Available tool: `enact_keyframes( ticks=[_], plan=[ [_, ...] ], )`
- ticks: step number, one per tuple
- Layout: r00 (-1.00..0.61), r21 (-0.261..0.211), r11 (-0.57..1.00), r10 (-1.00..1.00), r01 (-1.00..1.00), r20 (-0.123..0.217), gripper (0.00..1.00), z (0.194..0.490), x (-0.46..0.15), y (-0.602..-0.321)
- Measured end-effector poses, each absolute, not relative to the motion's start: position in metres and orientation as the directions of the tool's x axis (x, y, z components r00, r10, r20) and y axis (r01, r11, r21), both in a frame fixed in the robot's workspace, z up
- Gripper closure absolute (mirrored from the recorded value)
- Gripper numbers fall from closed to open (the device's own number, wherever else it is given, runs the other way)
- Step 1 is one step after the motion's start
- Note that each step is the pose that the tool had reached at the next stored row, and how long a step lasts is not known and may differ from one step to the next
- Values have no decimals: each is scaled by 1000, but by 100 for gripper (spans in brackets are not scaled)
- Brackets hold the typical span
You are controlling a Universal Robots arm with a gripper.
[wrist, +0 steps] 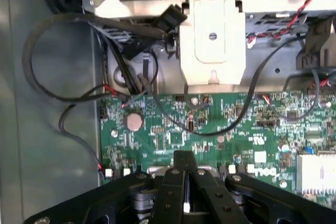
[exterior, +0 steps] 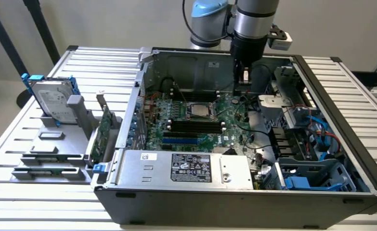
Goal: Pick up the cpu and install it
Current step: 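Close the cpu cover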
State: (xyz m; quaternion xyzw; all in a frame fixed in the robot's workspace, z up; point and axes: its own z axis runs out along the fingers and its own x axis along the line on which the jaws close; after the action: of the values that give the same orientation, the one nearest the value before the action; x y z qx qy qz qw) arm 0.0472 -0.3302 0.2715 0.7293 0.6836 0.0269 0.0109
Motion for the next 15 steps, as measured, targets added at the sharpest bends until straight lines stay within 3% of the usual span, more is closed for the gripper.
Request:
enact_keyframes(
  ticks=[11, 15],
  plan=[
    [64, 52, -65, 998, 997, 25, 89, 252, 48, -331],
    [65, 14, -65, 998, 998, 23, 89, 252, 48, -331]
  ],
)
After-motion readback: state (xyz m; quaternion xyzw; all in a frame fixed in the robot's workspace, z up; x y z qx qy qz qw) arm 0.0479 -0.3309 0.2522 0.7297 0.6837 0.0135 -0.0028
